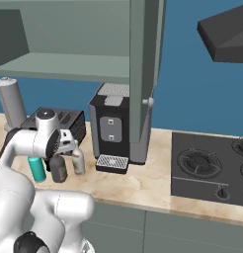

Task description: Sort all alcoholic drinks to one cabinet, and non-alcoholic drinks to the other.

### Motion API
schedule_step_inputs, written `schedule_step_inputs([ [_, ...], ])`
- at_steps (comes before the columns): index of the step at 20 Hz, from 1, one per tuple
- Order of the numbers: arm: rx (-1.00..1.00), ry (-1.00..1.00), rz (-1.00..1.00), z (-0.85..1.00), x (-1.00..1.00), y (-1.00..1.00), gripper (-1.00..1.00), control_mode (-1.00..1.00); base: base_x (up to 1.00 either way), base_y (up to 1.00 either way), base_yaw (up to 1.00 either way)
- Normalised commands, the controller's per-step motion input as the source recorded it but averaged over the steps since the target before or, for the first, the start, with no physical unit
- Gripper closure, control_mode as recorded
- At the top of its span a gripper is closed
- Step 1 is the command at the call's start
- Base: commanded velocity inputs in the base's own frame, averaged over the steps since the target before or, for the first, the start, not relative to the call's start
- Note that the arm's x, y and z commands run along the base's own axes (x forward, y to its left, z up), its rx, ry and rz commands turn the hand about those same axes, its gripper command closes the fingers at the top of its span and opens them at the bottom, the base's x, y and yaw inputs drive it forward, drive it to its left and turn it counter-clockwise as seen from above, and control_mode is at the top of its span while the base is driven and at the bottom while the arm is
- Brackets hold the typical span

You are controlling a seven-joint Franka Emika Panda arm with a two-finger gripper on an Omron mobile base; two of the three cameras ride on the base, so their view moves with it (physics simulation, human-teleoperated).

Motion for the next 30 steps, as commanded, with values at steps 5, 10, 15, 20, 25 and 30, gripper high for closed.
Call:
schedule_step_inputs([
  [5, 0.0, 0.0, -0.07, -0.11, 0.21, 0.01, -1.0, -1.0, 0.0, 0.0, 0.0],
  [10, 0.0, 0.0, -0.05, -0.1, 0.07, 0.0, -1.0, -1.0, 0.0, 0.0, 0.0],
  [15, 0.0, -0.04, -0.01, -0.04, -0.04, 0.0, -1.0, -1.0, 0.0, 0.0, 0.0],
  [20, 0.02, -0.12, -0.01, 0.0, -0.11, 0.0, -1.0, -1.0, 0.0, 0.0, 0.0],
  [25, 0.03, -0.13, -0.01, 0.0, -0.1, 0.0, -1.0, -1.0, 0.0, 0.0, 0.0],
  [30, 0.04, -0.18, -0.02, -0.01, -0.04, 0.0, -1.0, -1.0, 0.0, 0.0, 0.0],
])
